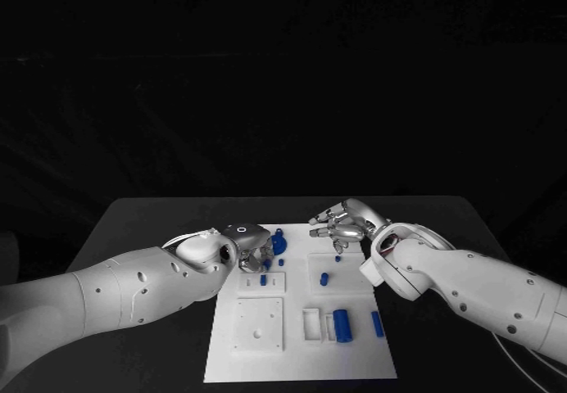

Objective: Assemble the parts on the task board

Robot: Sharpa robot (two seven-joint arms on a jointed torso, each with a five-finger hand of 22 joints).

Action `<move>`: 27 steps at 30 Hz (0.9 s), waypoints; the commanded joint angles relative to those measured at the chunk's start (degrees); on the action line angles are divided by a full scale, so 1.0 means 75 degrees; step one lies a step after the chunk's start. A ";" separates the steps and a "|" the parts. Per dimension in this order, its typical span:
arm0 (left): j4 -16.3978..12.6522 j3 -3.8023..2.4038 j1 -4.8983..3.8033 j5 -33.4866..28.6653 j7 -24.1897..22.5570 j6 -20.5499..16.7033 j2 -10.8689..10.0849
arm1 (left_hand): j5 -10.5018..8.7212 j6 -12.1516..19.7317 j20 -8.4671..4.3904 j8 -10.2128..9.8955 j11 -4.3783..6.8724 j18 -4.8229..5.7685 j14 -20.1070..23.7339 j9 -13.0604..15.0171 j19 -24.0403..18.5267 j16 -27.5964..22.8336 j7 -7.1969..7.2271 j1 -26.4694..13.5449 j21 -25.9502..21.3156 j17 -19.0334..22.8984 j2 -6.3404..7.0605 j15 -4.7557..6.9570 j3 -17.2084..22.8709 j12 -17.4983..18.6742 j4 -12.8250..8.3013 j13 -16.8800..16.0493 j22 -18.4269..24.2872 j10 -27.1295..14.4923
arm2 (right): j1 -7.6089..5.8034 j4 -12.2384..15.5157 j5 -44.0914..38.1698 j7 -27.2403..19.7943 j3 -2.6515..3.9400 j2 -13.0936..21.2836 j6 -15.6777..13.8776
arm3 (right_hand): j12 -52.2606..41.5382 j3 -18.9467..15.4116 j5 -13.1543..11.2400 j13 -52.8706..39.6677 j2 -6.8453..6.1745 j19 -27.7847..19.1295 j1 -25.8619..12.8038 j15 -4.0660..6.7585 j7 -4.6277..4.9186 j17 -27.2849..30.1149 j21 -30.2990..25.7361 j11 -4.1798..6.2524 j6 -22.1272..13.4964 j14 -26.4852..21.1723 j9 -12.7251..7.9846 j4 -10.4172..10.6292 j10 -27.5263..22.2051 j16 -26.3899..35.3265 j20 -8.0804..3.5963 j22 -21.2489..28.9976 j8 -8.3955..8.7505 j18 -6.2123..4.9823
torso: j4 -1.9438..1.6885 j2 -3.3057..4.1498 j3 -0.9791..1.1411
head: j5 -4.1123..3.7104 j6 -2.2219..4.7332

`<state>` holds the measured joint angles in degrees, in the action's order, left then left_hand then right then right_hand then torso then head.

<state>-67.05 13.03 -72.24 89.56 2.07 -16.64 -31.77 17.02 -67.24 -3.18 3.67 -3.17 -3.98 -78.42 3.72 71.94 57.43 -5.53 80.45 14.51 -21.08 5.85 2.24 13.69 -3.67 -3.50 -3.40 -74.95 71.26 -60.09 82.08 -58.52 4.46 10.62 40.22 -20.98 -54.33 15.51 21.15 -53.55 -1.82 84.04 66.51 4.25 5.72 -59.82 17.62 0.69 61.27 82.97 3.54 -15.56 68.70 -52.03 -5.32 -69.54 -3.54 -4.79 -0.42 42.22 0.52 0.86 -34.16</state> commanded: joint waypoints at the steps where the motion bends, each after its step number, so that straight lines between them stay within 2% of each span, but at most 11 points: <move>1: -0.0163 -0.0073 -0.0003 -0.0351 -0.0238 -0.0320 -0.0074 | 0.0002 0.0071 -0.0009 -0.0014 0.0002 -0.0133 -0.0071 -0.0014 0.0006 -0.0030 0.0004 -0.0071 0.0050 -0.0007 0.0018 -0.0005 0.0050 0.0040 0.0001 0.0007 -0.0150 0.0026 | 0.0001 -0.0013 0.0068 -0.0020 0.0003 0.0008 0.0072 | 0.0011 -0.0074 0.0026 0.0001 0.0001 0.0267 -0.0091 0.0034 0.0010 0.0000 -0.0028 -0.0001 0.0042 0.0024 0.0005 0.0022 0.0050 -0.0023 -0.0053 -0.0007 0.0002 -0.0039 | 0.0003 0.0005 0.0006 | 0.0009 0.0024; 5: -0.0373 -0.0191 -0.0005 -0.0473 -0.0230 -0.0347 -0.0187 | 0.0002 0.0071 -0.0009 -0.0014 0.0002 -0.0133 -0.0071 -0.0014 0.0006 -0.0030 0.0004 -0.0071 0.0050 -0.0007 0.0018 -0.0005 0.0050 0.0040 0.0001 0.0007 -0.0150 0.0026 | 0.0001 -0.0030 0.0349 0.0154 0.0003 0.0021 0.0118 | 0.0028 -0.0246 0.0172 0.0015 -0.0012 0.0264 -0.0146 0.0029 0.0006 0.0007 -0.0064 -0.0003 0.0032 0.0021 0.0005 0.0101 0.0039 -0.0012 -0.0049 0.0002 0.0001 -0.0038 | 0.0005 0.0006 -0.0001 | 0.0016 0.0040; 12: -0.0685 -0.0410 -0.0032 -0.0573 -0.0179 -0.0352 -0.0356 | 0.0000 0.0077 -0.0009 -0.0015 0.0002 -0.0131 -0.0078 -0.0015 0.0007 -0.0036 0.0005 -0.0083 0.0051 -0.0010 0.0033 -0.0004 0.0055 0.0040 0.0008 0.0007 -0.0147 0.0025 | 0.0001 -0.0013 0.0860 0.0551 0.0002 0.0035 0.0174 | 0.0043 -0.0719 0.0232 0.0028 0.0057 0.0272 -0.0094 0.0027 -0.0002 0.0007 -0.0097 -0.0004 0.0022 0.0019 0.0006 0.0267 0.0030 -0.0009 -0.0045 0.0023 0.0000 -0.0035 | -0.0011 -0.0006 0.0008 | 0.0027 0.0070; 17: -0.0727 -0.0467 -0.0067 -0.0591 -0.0121 -0.0313 -0.0418 | 0.0000 0.0079 -0.0011 -0.0016 0.0002 -0.0131 -0.0079 -0.0015 0.0008 -0.0050 0.0003 -0.0071 0.0050 -0.0013 0.0056 -0.0004 0.0066 0.0039 0.0005 0.0007 -0.0146 0.0024 | 0.0001 0.0012 0.0981 0.0713 0.0001 0.0028 0.0217 | 0.0042 -0.0752 0.0230 0.0029 0.0064 0.0273 -0.0085 0.0029 -0.0003 0.0009 -0.0095 -0.0005 0.0016 0.0023 0.0006 0.0284 0.0030 -0.0009 -0.0047 0.0024 0.0001 -0.0035 | 0.0010 0.0000 0.0007 | 0.0057 0.0096; 20: -0.0695 -0.0481 -0.0084 -0.0572 -0.0038 -0.0120 -0.0432 | -0.0002 0.0093 -0.0008 -0.0016 -0.0010 -0.0133 -0.0051 -0.0015 -0.0019 -0.0065 -0.0010 -0.0018 0.0053 -0.0017 0.0071 -0.0011 0.0093 0.0040 -0.0025 0.0007 -0.0156 0.0005 | 0.0001 0.0037 0.1011 0.0760 0.0000 0.0031 0.0250 | 0.0042 -0.0752 0.0230 0.0029 0.0064 0.0273 -0.0085 0.0029 -0.0003 0.0009 -0.0095 -0.0005 0.0016 0.0023 0.0006 0.0284 0.0030 -0.0009 -0.0047 0.0024 0.0001 -0.0035 | 0.0012 0.0011 0.0006 | 0.0054 0.0100; 25: -0.0577 -0.0487 -0.0096 -0.0357 -0.0059 0.0255 -0.0394 | -0.0061 0.0114 -0.0005 -0.0015 -0.0035 -0.0173 0.0046 -0.0016 -0.0196 -0.0083 -0.0047 0.0157 0.0285 -0.0034 0.0125 -0.0020 0.0319 0.0040 -0.0276 0.0008 -0.0193 -0.0008 | 0.0001 0.0053 0.1009 0.0777 0.0000 0.0027 0.0283 | 0.0042 -0.0752 0.0230 0.0029 0.0064 0.0273 -0.0085 0.0029 -0.0003 0.0009 -0.0095 -0.0005 0.0016 0.0023 0.0006 0.0284 0.0030 -0.0009 -0.0047 0.0024 0.0001 -0.0035 | 0.0007 0.0013 0.0012 | 0.0061 0.0101; 27: -0.0525 -0.0486 -0.0098 -0.0197 -0.0115 0.0387 -0.0371 | -0.0190 0.0205 -0.0028 -0.0017 -0.0035 -0.0152 0.0174 -0.0018 -0.0335 -0.0103 0.0023 0.0280 0.0393 -0.0038 0.0246 0.0037 0.0385 0.0036 -0.0459 0.0007 -0.0207 -0.0122 | 0.0001 0.0054 0.0974 0.0772 0.0000 0.0024 0.0287 | 0.0042 -0.0752 0.0230 0.0029 0.0064 0.0273 -0.0085 0.0029 -0.0003 0.0009 -0.0095 -0.0005 0.0016 0.0023 0.0006 0.0284 0.0030 -0.0009 -0.0047 0.0024 0.0001 -0.0035 | 0.0007 0.0013 0.0007 | 0.0062 0.0100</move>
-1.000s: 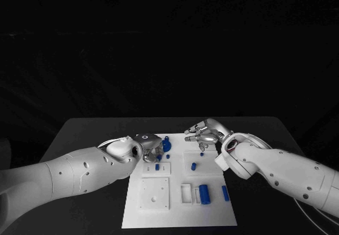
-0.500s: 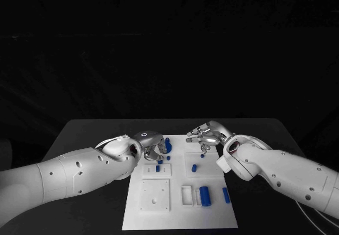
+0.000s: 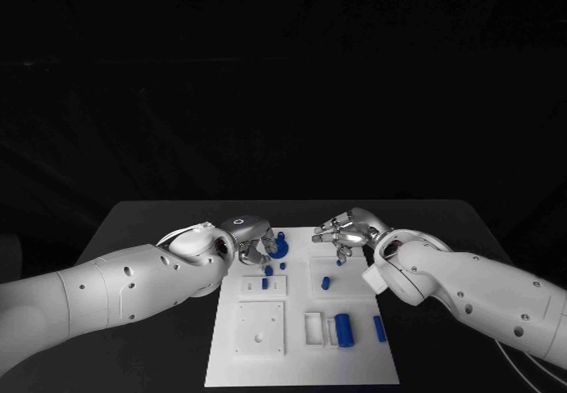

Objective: Assemble the parts on the task board

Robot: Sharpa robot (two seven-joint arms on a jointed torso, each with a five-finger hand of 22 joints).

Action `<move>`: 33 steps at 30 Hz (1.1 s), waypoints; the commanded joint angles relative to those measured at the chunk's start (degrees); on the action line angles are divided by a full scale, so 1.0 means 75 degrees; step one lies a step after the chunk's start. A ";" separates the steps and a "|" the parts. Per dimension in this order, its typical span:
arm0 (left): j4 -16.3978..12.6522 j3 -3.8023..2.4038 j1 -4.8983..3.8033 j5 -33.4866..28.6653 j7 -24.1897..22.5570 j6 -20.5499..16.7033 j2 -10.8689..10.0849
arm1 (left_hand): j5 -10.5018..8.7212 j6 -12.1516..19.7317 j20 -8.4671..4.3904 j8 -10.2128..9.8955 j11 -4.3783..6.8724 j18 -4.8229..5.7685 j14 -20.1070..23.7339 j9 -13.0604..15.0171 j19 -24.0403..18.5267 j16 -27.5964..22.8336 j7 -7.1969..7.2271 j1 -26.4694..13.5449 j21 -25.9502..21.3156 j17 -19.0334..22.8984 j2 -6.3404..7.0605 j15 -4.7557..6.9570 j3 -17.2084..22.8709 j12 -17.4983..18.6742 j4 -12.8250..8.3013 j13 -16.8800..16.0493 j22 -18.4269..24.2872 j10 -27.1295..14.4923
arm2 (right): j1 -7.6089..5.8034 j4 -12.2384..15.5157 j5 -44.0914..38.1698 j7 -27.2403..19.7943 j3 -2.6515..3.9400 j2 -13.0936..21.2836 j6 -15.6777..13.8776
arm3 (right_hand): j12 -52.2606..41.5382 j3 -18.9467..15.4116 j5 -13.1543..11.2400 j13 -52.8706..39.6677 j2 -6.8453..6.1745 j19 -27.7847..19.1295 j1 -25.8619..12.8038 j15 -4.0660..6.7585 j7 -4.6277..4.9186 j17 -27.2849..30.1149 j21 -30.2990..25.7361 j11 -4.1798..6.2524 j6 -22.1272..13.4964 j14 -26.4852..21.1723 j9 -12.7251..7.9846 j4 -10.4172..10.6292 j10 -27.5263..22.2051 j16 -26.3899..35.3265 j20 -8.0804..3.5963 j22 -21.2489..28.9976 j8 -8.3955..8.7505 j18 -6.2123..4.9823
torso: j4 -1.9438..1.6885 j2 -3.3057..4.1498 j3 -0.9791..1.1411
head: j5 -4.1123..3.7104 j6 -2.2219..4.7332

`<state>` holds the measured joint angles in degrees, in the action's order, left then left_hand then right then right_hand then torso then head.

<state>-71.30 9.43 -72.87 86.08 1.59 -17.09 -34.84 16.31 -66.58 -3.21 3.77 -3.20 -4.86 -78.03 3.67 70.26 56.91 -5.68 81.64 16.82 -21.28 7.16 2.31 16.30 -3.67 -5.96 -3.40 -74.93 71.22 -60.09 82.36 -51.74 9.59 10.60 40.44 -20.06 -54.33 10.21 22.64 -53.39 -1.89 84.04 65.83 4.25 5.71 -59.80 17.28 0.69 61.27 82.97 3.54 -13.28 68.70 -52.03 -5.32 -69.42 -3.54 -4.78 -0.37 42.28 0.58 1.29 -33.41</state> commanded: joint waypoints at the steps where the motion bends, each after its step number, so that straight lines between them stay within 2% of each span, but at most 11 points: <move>1: 0.0058 -0.0006 -0.0015 0.0320 -0.0070 0.0484 0.0047 | -0.0118 0.0134 -0.0045 -0.0028 -0.0033 0.0000 0.0167 -0.0011 -0.0186 -0.0004 0.0050 0.0096 0.0183 -0.0028 0.0084 0.0034 0.0066 0.0031 -0.0172 0.0005 -0.0206 -0.0151 | 0.0001 0.0017 0.0058 0.0084 0.0002 -0.0007 0.0165 | 0.0041 -0.0045 0.0031 0.0007 0.0073 0.0273 0.0005 0.0029 -0.0002 0.0007 -0.0051 -0.0005 0.0016 0.0023 0.0006 -0.0021 0.0030 -0.0009 -0.0047 0.0008 0.0001 -0.0036 | 0.0000 0.0005 -0.0001 | 0.0005 0.0000; 3: 0.0115 0.0001 -0.0018 0.0497 -0.0136 0.0601 0.0078 | -0.0221 0.0248 -0.0039 -0.0034 -0.0059 0.0040 0.0303 -0.0014 -0.0325 0.0011 0.0127 0.0061 0.0287 -0.0037 0.0206 0.0036 0.0049 0.0033 -0.0264 0.0005 -0.0195 -0.0375 | 0.0001 0.0018 0.0014 0.0073 0.0002 -0.0008 0.0163 | 0.0041 -0.0045 0.0031 0.0007 0.0073 0.0273 0.0005 0.0029 -0.0002 0.0007 -0.0051 -0.0005 0.0016 0.0023 0.0006 -0.0021 0.0030 -0.0009 -0.0047 0.0008 0.0001 -0.0036 | 0.0000 0.0005 -0.0003 | 0.0007 -0.0005; 6: 0.0202 0.0019 -0.0020 0.0721 -0.0239 0.0750 0.0139 | -0.0355 0.0427 -0.0070 -0.0028 -0.0036 0.0172 0.0530 -0.0010 -0.0493 0.0019 0.0151 0.0022 0.0248 -0.0012 0.0331 0.0070 -0.0230 0.0025 -0.0331 0.0000 -0.0149 -0.0667 | 0.0001 0.0019 -0.0048 0.0055 0.0002 -0.0008 0.0157 | 0.0041 -0.0045 0.0031 0.0007 0.0073 0.0273 0.0005 0.0029 -0.0002 0.0007 -0.0051 -0.0005 0.0016 0.0023 0.0006 -0.0021 0.0030 -0.0009 -0.0047 0.0008 0.0001 -0.0036 | 0.0006 0.0007 0.0000 | 0.0012 -0.0006; 11: 0.0307 0.0073 -0.0021 0.0979 -0.0349 0.0960 0.0235 | -0.0388 0.0566 -0.0056 -0.0027 -0.0016 0.0268 0.0715 -0.0010 -0.0492 0.0037 0.0182 0.0142 -0.0092 0.0095 0.0247 0.0055 -0.0979 0.0022 -0.0340 -0.0003 -0.0088 -0.0860 | 0.0001 0.0022 -0.0091 0.0026 0.0002 -0.0012 0.0140 | 0.0041 -0.0045 0.0031 0.0007 0.0073 0.0273 0.0005 0.0029 -0.0002 0.0007 -0.0051 -0.0005 0.0016 0.0023 0.0006 -0.0021 0.0030 -0.0009 -0.0047 0.0008 0.0001 -0.0036 | 0.0013 0.0013 -0.0003 | 0.0012 -0.0015; 15: 0.0413 0.0140 -0.0020 0.1139 -0.0405 0.1063 0.0309 | -0.0465 0.0611 -0.0062 -0.0029 0.0033 0.0313 0.0803 -0.0011 -0.0432 0.0087 0.0230 0.0255 -0.0324 0.0163 0.0169 0.0060 -0.1338 0.0025 -0.0337 -0.0003 -0.0115 -0.0942 | 0.0001 0.0027 -0.0104 0.0007 0.0002 -0.0011 0.0126 | 0.0038 -0.0086 0.0041 0.0005 0.0088 0.0273 0.0045 0.0029 -0.0003 0.0004 -0.0048 -0.0005 0.0021 0.0022 0.0005 -0.0014 0.0030 -0.0013 -0.0047 0.0008 0.0002 -0.0036 | 0.0012 0.0014 -0.0005 | 0.0008 -0.0027; 17: 0.0459 0.0173 -0.0019 0.1195 -0.0421 0.1089 0.0335 | -0.0493 0.0615 -0.0055 -0.0030 0.0023 0.0317 0.0845 -0.0012 -0.0267 0.0181 0.0220 0.0345 -0.0682 0.0301 0.0090 0.0053 -0.1580 0.0027 -0.0329 -0.0002 -0.0163 -0.0945 | 0.0001 0.0031 -0.0107 -0.0001 0.0002 -0.0007 0.0117 | 0.0038 -0.0086 0.0041 0.0005 0.0088 0.0273 0.0045 0.0029 -0.0003 0.0004 -0.0048 -0.0005 0.0021 0.0022 0.0005 -0.0014 0.0030 -0.0013 -0.0047 0.0008 0.0002 -0.0036 | 0.0012 0.0014 -0.0003 | 0.0006 -0.0037; 22: 0.0534 0.0229 -0.0018 0.1291 -0.0446 0.1147 0.0374 | -0.0607 0.0588 -0.0055 -0.0028 0.0025 0.0333 0.0868 -0.0011 -0.0278 0.0179 0.0218 0.0326 -0.0697 0.0307 0.0090 0.0048 -0.1582 0.0018 -0.0312 -0.0004 -0.0162 -0.0933 | 0.0001 0.0038 -0.0111 -0.0018 0.0002 0.0003 0.0102 | 0.0038 -0.0086 0.0041 0.0005 0.0088 0.0273 0.0045 0.0029 -0.0003 0.0004 -0.0048 -0.0005 0.0021 0.0022 0.0005 -0.0014 0.0030 -0.0013 -0.0047 0.0008 0.0002 -0.0036 | 0.0012 0.0012 -0.0002 | -0.0010 -0.0058; 27: 0.0601 0.0258 -0.0015 0.1346 -0.0466 0.1132 0.0422 | -0.0618 0.0555 -0.0073 -0.0025 0.0034 0.0346 0.0878 -0.0009 -0.0283 0.0203 0.0218 0.0334 -0.0698 0.0295 0.0052 0.0060 -0.1567 -0.0018 -0.0305 -0.0002 -0.0166 -0.0882 | 0.0001 0.0044 -0.0111 -0.0026 0.0002 0.0011 0.0094 | 0.0038 -0.0086 0.0041 0.0005 0.0088 0.0273 0.0045 0.0029 -0.0003 0.0004 -0.0048 -0.0005 0.0021 0.0022 0.0005 -0.0014 0.0030 -0.0013 -0.0047 0.0008 0.0002 -0.0036 | 0.0006 0.0011 -0.0002 | -0.0020 -0.0067; 33: 0.0688 0.0279 -0.0010 0.1365 -0.0515 0.1125 0.0489 | -0.0559 0.0428 -0.0112 -0.0034 0.0060 0.0346 0.0899 -0.0014 -0.0340 0.0291 0.0218 0.0246 -0.0530 0.0262 -0.0114 0.0083 -0.1214 -0.0003 -0.0300 0.0004 -0.0186 -0.0759 | 0.0001 0.0046 -0.0112 -0.0036 0.0002 0.0009 0.0092 | 0.0038 -0.0086 0.0041 0.0005 0.0088 0.0273 0.0045 0.0029 -0.0003 0.0004 -0.0048 -0.0005 0.0021 0.0022 0.0005 -0.0014 0.0030 -0.0013 -0.0047 0.0008 0.0002 -0.0036 | 0.0014 0.0009 -0.0006 | -0.0021 -0.0079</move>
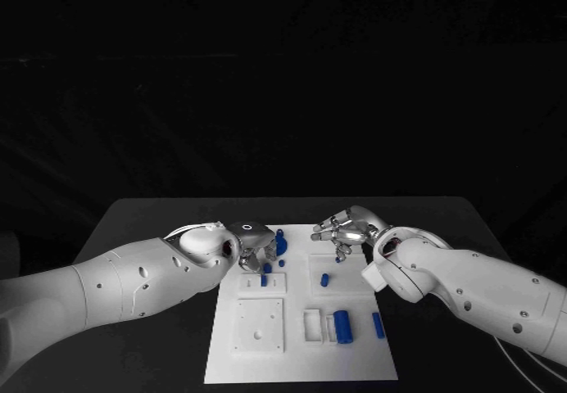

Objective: Assemble the parts on the task board

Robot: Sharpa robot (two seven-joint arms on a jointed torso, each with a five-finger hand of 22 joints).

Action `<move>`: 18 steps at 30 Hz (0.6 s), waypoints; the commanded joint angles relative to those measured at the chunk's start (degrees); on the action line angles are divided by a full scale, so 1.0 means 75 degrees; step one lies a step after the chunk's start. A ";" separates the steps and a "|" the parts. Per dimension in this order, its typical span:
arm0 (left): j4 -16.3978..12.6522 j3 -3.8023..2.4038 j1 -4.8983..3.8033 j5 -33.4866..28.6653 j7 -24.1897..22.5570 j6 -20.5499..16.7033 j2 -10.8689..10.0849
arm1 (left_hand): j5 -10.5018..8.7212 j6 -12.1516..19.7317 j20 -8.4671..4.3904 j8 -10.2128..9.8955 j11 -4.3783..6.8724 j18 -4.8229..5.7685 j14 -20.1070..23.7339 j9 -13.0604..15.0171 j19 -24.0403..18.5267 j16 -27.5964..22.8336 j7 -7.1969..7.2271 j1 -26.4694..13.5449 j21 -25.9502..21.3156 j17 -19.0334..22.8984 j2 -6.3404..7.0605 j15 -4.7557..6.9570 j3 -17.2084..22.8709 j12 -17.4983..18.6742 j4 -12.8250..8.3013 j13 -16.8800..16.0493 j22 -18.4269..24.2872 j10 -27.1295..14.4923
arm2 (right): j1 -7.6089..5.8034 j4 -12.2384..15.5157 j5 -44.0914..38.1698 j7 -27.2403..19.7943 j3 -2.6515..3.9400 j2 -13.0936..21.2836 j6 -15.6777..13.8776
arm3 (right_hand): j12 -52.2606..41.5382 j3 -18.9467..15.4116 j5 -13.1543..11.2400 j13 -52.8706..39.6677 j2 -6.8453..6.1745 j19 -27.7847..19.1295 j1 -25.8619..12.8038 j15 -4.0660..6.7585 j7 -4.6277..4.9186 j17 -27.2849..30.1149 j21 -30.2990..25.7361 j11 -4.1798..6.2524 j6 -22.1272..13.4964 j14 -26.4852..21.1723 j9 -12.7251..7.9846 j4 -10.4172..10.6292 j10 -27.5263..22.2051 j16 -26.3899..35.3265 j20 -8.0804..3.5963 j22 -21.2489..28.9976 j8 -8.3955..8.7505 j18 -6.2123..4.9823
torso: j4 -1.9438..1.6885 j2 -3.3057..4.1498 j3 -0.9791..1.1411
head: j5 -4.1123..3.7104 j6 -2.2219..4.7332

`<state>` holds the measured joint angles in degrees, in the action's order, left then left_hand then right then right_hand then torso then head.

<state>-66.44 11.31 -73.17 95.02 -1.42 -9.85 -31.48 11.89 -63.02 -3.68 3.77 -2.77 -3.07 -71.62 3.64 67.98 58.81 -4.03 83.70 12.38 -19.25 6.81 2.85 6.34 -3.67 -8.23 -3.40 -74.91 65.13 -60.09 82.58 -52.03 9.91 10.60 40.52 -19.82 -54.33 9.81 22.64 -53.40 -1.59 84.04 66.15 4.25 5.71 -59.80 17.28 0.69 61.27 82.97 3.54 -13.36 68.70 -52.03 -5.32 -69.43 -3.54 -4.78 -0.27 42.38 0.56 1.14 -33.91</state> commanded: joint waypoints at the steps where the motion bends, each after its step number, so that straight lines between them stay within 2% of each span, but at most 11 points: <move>1: 0.0050 0.0030 0.0031 0.0170 -0.0124 0.0161 0.0049 | 0.0049 -0.0064 -0.0049 -0.0031 0.0004 0.0105 0.0042 -0.0009 -0.0047 0.0048 -0.0003 -0.0060 0.0099 -0.0013 -0.0091 0.0012 0.0180 -0.0003 0.0018 0.0005 -0.0188 0.0074 | 0.0001 0.0016 -0.0073 -0.0079 0.0002 -0.0001 0.0061 | 0.0038 -0.0033 0.0041 0.0006 0.0047 0.0273 0.0003 0.0029 -0.0003 0.0003 -0.0048 -0.0005 0.0021 0.0022 0.0005 -0.0002 0.0031 -0.0013 -0.0047 0.0009 0.0002 -0.0035 | 0.0000 -0.0005 -0.0004 | -0.0004 -0.0015; 10: 0.0091 0.0034 0.0034 0.0091 -0.0172 0.0267 0.0069 | 0.0067 -0.0179 -0.0056 -0.0033 0.0051 0.0099 0.0065 -0.0009 -0.0173 0.0123 0.0009 -0.0271 0.0315 -0.0035 -0.0364 0.0023 0.0702 0.0001 0.0321 0.0005 -0.0185 0.0128 | 0.0001 0.0017 -0.0073 -0.0081 0.0002 0.0003 0.0070 | 0.0030 -0.0042 0.0052 -0.0002 0.0054 0.0274 -0.0008 0.0029 -0.0004 0.0000 -0.0043 -0.0005 0.0024 0.0024 0.0006 0.0007 0.0037 -0.0017 -0.0047 0.0009 0.0000 -0.0036 | -0.0007 -0.0013 0.0001 | -0.0015 -0.0027; 11: 0.0098 0.0035 0.0034 0.0080 -0.0176 0.0302 0.0068 | 0.0071 -0.0189 -0.0058 -0.0031 0.0052 0.0093 0.0079 -0.0008 -0.0224 0.0147 0.0005 -0.0243 0.0420 -0.0035 -0.0340 0.0026 0.0842 -0.0001 0.0421 0.0004 -0.0184 0.0132 | 0.0001 0.0017 -0.0073 -0.0081 0.0002 0.0004 0.0074 | 0.0030 -0.0042 0.0052 -0.0002 0.0054 0.0274 -0.0008 0.0029 -0.0004 0.0000 -0.0043 -0.0005 0.0024 0.0024 0.0006 0.0007 0.0037 -0.0017 -0.0047 0.0009 0.0000 -0.0036 | -0.0009 -0.0012 0.0002 | -0.0017 -0.0026; 14: 0.0107 0.0035 0.0034 0.0061 -0.0178 0.0351 0.0065 | 0.0082 -0.0200 -0.0064 -0.0030 0.0055 0.0084 0.0087 -0.0008 -0.0256 0.0154 0.0002 -0.0196 0.0480 -0.0034 -0.0393 0.0030 0.0906 0.0001 0.0432 0.0005 -0.0192 0.0142 | 0.0001 0.0015 -0.0073 -0.0080 0.0002 0.0007 0.0084 | 0.0030 -0.0042 0.0052 -0.0002 0.0054 0.0274 -0.0008 0.0029 -0.0004 0.0000 -0.0043 -0.0005 0.0024 0.0024 0.0006 0.0007 0.0037 -0.0017 -0.0047 0.0009 0.0000 -0.0036 | -0.0012 -0.0011 0.0002 | -0.0022 -0.0032; 18: 0.0118 0.0035 0.0034 0.0048 -0.0181 0.0401 0.0073 | 0.0062 -0.0192 -0.0061 -0.0029 0.0052 0.0077 0.0100 -0.0007 -0.0315 0.0167 0.0001 -0.0186 0.0598 -0.0033 -0.0356 0.0026 0.0932 0.0000 0.0420 0.0004 -0.0188 0.0143 | 0.0001 0.0013 -0.0073 -0.0081 0.0002 0.0010 0.0088 | 0.0030 -0.0042 0.0052 -0.0002 0.0054 0.0274 -0.0008 0.0029 -0.0004 0.0000 -0.0043 -0.0005 0.0024 0.0024 0.0006 0.0007 0.0037 -0.0017 -0.0047 0.0009 0.0000 -0.0036 | -0.0012 -0.0014 0.0002 | -0.0026 -0.0032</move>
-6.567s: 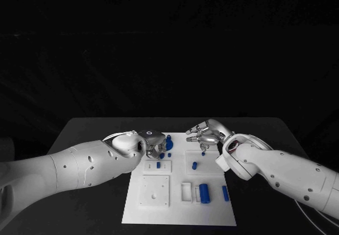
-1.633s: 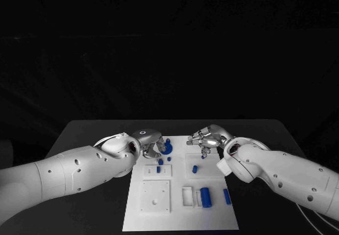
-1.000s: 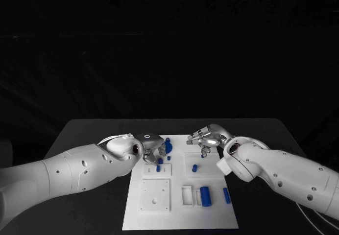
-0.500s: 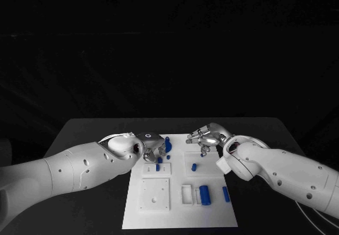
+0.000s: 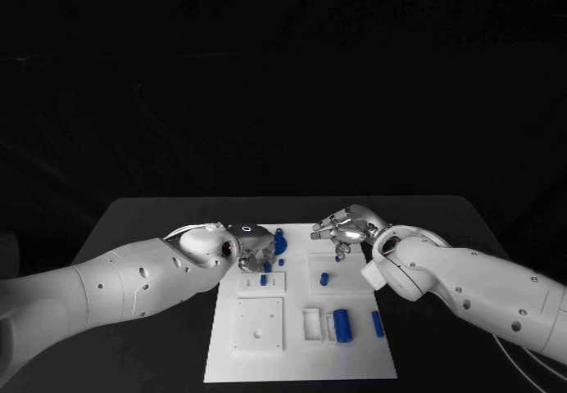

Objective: Assemble the parts on the task board

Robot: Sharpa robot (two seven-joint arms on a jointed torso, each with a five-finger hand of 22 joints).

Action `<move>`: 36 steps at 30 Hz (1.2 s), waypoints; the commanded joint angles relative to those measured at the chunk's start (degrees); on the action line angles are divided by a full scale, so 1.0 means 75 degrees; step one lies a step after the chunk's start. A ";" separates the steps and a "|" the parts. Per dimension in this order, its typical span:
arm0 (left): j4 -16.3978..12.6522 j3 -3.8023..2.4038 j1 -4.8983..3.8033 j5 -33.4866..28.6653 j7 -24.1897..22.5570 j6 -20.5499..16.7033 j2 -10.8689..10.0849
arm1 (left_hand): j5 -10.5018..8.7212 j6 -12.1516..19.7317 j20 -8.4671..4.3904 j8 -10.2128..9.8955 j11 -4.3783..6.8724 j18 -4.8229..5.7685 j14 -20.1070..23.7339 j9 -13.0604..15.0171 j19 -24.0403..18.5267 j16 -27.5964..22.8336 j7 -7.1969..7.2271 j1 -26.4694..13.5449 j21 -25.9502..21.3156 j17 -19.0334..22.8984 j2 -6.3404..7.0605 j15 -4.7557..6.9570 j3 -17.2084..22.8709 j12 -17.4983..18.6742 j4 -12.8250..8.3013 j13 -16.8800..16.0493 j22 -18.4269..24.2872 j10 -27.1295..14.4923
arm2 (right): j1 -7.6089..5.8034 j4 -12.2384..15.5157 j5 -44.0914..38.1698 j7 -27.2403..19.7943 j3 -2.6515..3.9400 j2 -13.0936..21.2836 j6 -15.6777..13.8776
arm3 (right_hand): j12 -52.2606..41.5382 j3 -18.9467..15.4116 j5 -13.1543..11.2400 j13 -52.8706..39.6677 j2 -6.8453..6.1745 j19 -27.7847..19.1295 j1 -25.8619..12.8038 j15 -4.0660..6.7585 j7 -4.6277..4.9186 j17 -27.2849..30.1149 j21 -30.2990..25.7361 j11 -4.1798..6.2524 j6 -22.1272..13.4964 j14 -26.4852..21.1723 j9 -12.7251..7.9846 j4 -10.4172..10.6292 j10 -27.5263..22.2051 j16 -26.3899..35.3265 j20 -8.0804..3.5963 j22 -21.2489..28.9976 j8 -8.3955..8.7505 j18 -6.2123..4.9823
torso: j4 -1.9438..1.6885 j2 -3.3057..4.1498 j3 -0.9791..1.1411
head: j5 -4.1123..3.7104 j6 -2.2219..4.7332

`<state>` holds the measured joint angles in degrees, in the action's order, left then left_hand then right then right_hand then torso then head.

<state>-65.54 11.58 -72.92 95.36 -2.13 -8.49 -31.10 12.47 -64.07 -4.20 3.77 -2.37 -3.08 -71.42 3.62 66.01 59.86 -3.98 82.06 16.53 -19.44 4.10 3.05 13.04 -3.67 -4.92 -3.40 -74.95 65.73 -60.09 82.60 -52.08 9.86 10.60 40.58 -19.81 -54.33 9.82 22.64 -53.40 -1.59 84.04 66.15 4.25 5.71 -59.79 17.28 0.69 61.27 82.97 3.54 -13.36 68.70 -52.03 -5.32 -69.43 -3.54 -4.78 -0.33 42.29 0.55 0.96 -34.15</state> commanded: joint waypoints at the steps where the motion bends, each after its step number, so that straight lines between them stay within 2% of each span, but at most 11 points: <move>1: -0.0001 -0.0001 0.0000 0.0002 -0.0086 0.0225 0.0023 | -0.0015 -0.0051 0.0008 -0.0030 -0.0002 0.0078 0.0073 -0.0005 -0.0053 0.0028 -0.0005 0.0033 0.0044 -0.0007 0.0005 0.0000 0.0038 0.0000 -0.0021 0.0004 -0.0183 0.0063 | 0.0002 0.0011 -0.0066 -0.0076 0.0002 0.0002 0.0088 | 0.0030 -0.0043 0.0052 -0.0001 0.0055 0.0274 -0.0008 0.0030 -0.0003 0.0000 -0.0043 -0.0005 0.0024 0.0025 0.0006 0.0007 0.0037 -0.0017 -0.0047 0.0009 0.0000 -0.0036 | -0.0002 -0.0002 0.0004 | 0.0000 0.0006; 5: 0.0009 -0.0001 0.0000 -0.0002 -0.0085 0.0226 0.0036 | -0.0016 -0.0047 0.0009 -0.0031 -0.0003 0.0070 0.0077 -0.0006 -0.0098 0.0037 -0.0007 0.0038 0.0143 -0.0003 0.0023 -0.0001 0.0057 0.0001 -0.0040 0.0004 -0.0179 0.0068 | 0.0002 0.0012 -0.0066 -0.0078 0.0002 0.0004 0.0090 | 0.0030 -0.0043 0.0052 -0.0001 0.0055 0.0274 -0.0008 0.0030 -0.0003 0.0000 -0.0043 -0.0005 0.0024 0.0025 0.0006 0.0007 0.0037 -0.0017 -0.0047 0.0009 0.0000 -0.0036 | 0.0000 0.0003 0.0003 | -0.0007 0.0001; 10: 0.0041 -0.0001 0.0000 -0.0003 -0.0070 0.0148 0.0048 | -0.0033 0.0037 0.0018 -0.0036 -0.0025 0.0071 0.0070 -0.0009 -0.0096 0.0038 -0.0007 0.0021 0.0162 0.0001 0.0191 -0.0010 -0.0013 0.0003 -0.0096 0.0004 -0.0165 0.0033 | 0.0002 0.0015 -0.0066 -0.0079 0.0002 0.0010 0.0085 | 0.0030 -0.0043 0.0052 -0.0001 0.0055 0.0274 -0.0008 0.0030 -0.0003 0.0000 -0.0043 -0.0005 0.0024 0.0025 0.0006 0.0007 0.0037 -0.0017 -0.0047 0.0009 0.0000 -0.0036 | -0.0003 0.0002 0.0007 | -0.0016 0.0002; 11: 0.0054 0.0000 0.0000 -0.0004 -0.0062 0.0119 0.0053 | -0.0072 0.0144 0.0024 -0.0036 -0.0051 0.0070 0.0060 -0.0011 -0.0082 0.0034 0.0008 0.0021 0.0155 0.0006 0.0271 -0.0019 -0.0055 0.0003 -0.0122 0.0003 -0.0155 -0.0001 | 0.0002 0.0016 -0.0066 -0.0080 0.0002 0.0011 0.0084 | 0.0030 -0.0043 0.0052 -0.0001 0.0055 0.0274 -0.0008 0.0030 -0.0003 0.0000 -0.0043 -0.0005 0.0024 0.0025 0.0006 0.0007 0.0037 -0.0017 -0.0047 0.0009 0.0000 -0.0036 | -0.0003 0.0002 0.0007 | -0.0016 0.0002; 14: 0.0102 0.0002 0.0001 -0.0004 -0.0036 0.0023 0.0076 | -0.0197 0.0353 0.0059 -0.0037 -0.0126 0.0052 0.0036 -0.0011 -0.0033 -0.0001 0.0012 0.0035 0.0078 0.0029 0.0365 -0.0057 -0.0190 -0.0001 -0.0146 0.0002 -0.0125 -0.0066 | 0.0002 0.0019 -0.0066 -0.0084 0.0002 0.0016 0.0083 | 0.0030 -0.0043 0.0052 -0.0001 0.0055 0.0274 -0.0008 0.0030 -0.0003 0.0000 -0.0043 -0.0005 0.0024 0.0025 0.0006 0.0007 0.0037 -0.0017 -0.0047 0.0009 0.0000 -0.0036 | 0.0000 0.0002 0.0005 | -0.0020 0.0002; 17: 0.0149 0.0014 0.0006 -0.0001 0.0003 -0.0035 0.0105 | -0.0239 0.0810 0.0091 -0.0035 -0.0174 0.0036 0.0012 -0.0010 0.0039 -0.0052 0.0149 0.0083 -0.0029 0.0059 0.0465 -0.0088 -0.0421 -0.0011 -0.0150 0.0000 -0.0091 -0.0135 | 0.0002 0.0023 -0.0066 -0.0089 0.0002 0.0020 0.0076 | 0.0030 -0.0043 0.0052 -0.0001 0.0055 0.0274 -0.0008 0.0030 -0.0003 0.0000 -0.0043 -0.0005 0.0024 0.0025 0.0006 0.0007 0.0037 -0.0017 -0.0047 0.0009 0.0000 -0.0036 | 0.0002 0.0004 0.0003 | -0.0029 0.0009; 18: 0.0161 0.0019 0.0008 0.0004 0.0019 -0.0043 0.0114 | -0.0261 0.1209 0.0105 -0.0045 -0.0186 0.0028 -0.0002 -0.0018 0.0077 -0.0069 0.0167 0.0119 -0.0094 0.0069 0.0484 -0.0098 -0.0554 -0.0024 -0.0111 -0.0003 -0.0071 -0.0159 | 0.0002 0.0023 -0.0066 -0.0091 0.0002 0.0021 0.0074 | 0.0030 -0.0043 0.0052 -0.0001 0.0055 0.0274 -0.0008 0.0030 -0.0003 0.0000 -0.0043 -0.0005 0.0024 0.0025 0.0006 0.0007 0.0037 -0.0017 -0.0047 0.0009 0.0000 -0.0036 | 0.0003 0.0005 0.0001 | -0.0031 0.0010; 19: 0.0172 0.0025 0.0010 0.0009 0.0033 -0.0049 0.0122 | -0.0278 0.1328 0.0109 -0.0053 -0.0194 0.0033 -0.0012 -0.0023 0.0146 -0.0086 0.0207 0.0224 -0.0233 0.0073 0.0444 -0.0094 -0.0759 -0.0059 0.0004 -0.0003 -0.0060 -0.0182 | 0.0002 0.0024 -0.0066 -0.0092 0.0002 0.0022 0.0072 | 0.0030 -0.0043 0.0052 -0.0001 0.0055 0.0274 -0.0008 0.0030 -0.0003 0.0000 -0.0043 -0.0005 0.0024 0.0025 0.0006 0.0007 0.0037 -0.0017 -0.0047 0.0009 0.0000 -0.0036 | 0.0006 0.0006 0.0002 | -0.0033 0.0010; 26: 0.0206 0.0049 0.0015 0.0024 0.0085 -0.0073 0.0148 | -0.0329 0.1210 0.0108 -0.0046 -0.0192 0.0051 -0.0020 -0.0019 0.0315 -0.0083 0.0114 0.0320 -0.0586 0.0056 0.0461 -0.0108 -0.0977 -0.0101 0.0226 -0.0006 -0.0126 -0.0139 | 0.0002 0.0030 -0.0066 -0.0095 0.0002 0.0031 0.0069 | 0.0030 -0.0043 0.0052 -0.0001 0.0055 0.0274 -0.0008 0.0030 -0.0003 0.0000 -0.0043 -0.0005 0.0024 0.0025 0.0006 0.0007 0.0037 -0.0017 -0.0047 0.0009 0.0000 -0.0036 | -0.0002 0.0005 0.0006 | -0.0052 0.0000; 29: 0.0205 0.0053 0.0016 0.0026 0.0088 -0.0028 0.0155 | -0.0356 0.0744 0.0102 -0.0028 -0.0169 0.0064 -0.0018 -0.0004 0.0334 -0.0037 0.0050 0.0279 -0.0640 0.0028 0.0407 -0.0101 -0.1020 -0.0187 0.0256 -0.0007 -0.0131 -0.0054 | 0.0002 0.0033 -0.0066 -0.0095 0.0002 0.0032 0.0068 | 0.0030 -0.0043 0.0052 -0.0001 0.0055 0.0274 -0.0008 0.0030 -0.0003 0.0000 -0.0043 -0.0005 0.0024 0.0025 0.0006 0.0007 0.0037 -0.0017 -0.0047 0.0009 0.0000 -0.0036 | -0.0007 0.0005 0.0006 | -0.0059 -0.0006; 36: 0.0186 0.0069 0.0019 0.0039 0.0082 0.0134 0.0166 | -0.0354 0.0318 0.0085 -0.0015 -0.0112 0.0116 0.0079 0.0001 0.0381 0.0152 0.0014 0.0151 -0.0808 -0.0061 0.0271 -0.0086 -0.1268 -0.0461 0.0217 -0.0017 -0.0132 0.0008 | 0.0002 0.0036 -0.0065 -0.0099 0.0002 0.0033 0.0071 | 0.0030 -0.0043 0.0052 -0.0001 0.0055 0.0274 -0.0008 0.0030 -0.0003 0.0000 -0.0043 -0.0005 0.0024 0.0025 0.0006 0.0007 0.0037 -0.0017 -0.0047 0.0009 0.0000 -0.0036 | -0.0004 0.0000 0.0001 | -0.0062 -0.0018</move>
<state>-63.86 11.95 -72.96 95.38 -1.24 -8.86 -30.08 9.92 -61.42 -3.48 3.60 -3.23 -3.08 -71.10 3.54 68.60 60.81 -3.83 83.22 10.70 -19.86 6.62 2.32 3.72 -7.02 -3.31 -3.48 -74.92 65.49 -60.08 82.76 -52.13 9.78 10.60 40.82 -19.82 -54.33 9.82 22.63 -53.41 -1.59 84.04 66.15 4.25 5.71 -59.79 17.28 0.69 61.27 82.97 3.54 -13.36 68.70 -52.03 -5.32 -69.43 -3.54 -4.79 -0.35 42.32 0.58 0.49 -34.27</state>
